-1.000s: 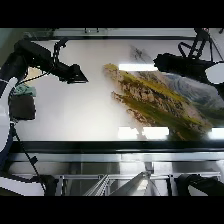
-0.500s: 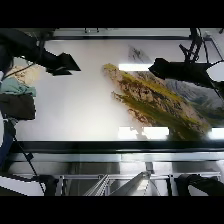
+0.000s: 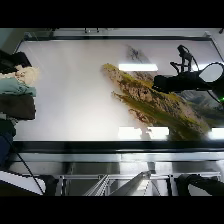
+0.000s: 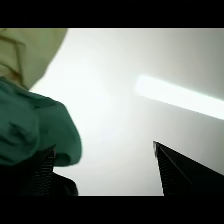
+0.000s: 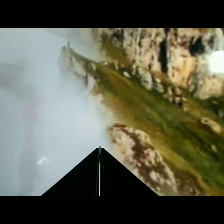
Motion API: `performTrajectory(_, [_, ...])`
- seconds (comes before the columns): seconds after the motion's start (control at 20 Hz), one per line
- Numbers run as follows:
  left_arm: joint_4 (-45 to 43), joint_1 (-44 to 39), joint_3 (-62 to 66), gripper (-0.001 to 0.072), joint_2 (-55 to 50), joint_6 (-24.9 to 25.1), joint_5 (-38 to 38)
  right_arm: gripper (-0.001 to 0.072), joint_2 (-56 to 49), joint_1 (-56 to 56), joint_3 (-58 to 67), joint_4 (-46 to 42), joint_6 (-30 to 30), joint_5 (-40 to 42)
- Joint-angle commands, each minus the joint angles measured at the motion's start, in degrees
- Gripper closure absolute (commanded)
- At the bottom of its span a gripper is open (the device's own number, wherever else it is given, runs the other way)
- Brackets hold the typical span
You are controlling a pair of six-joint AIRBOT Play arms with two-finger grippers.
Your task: Fold the shirts.
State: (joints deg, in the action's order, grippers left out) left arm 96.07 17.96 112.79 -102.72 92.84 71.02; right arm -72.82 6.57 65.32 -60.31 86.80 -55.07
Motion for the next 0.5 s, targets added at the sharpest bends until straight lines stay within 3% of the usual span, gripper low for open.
performTrajectory(0.0, [-2.9, 4.9, 2.4, -0.0013, -6.3, -0.1, -10.7, 0.0693, -2.2, 0.0, 0.0, -1.0, 0.3, -1.9])
performTrajectory(0.15, [-3.0, 5.0, 6.4, -0.0013, -13.2, 2.3, -17.5, 0.0693, -3.8, 0.0, 0.0, -0.5, 1.8, -1.8])
performTrajectory(0.3, [-3.1, 4.8, 3.2, -0.0007, -16.4, 2.3, -30.5, 0.0693, -5.2, 0.0, 0.0, 2.4, 1.7, -1.8])
performTrajectory(0.45, [-3.1, 4.0, 4.2, -0.0008, -20.8, 2.3, -32.5, 0.0693, -6.4, 0.0, 0.0, 2.7, 1.7, -1.8])
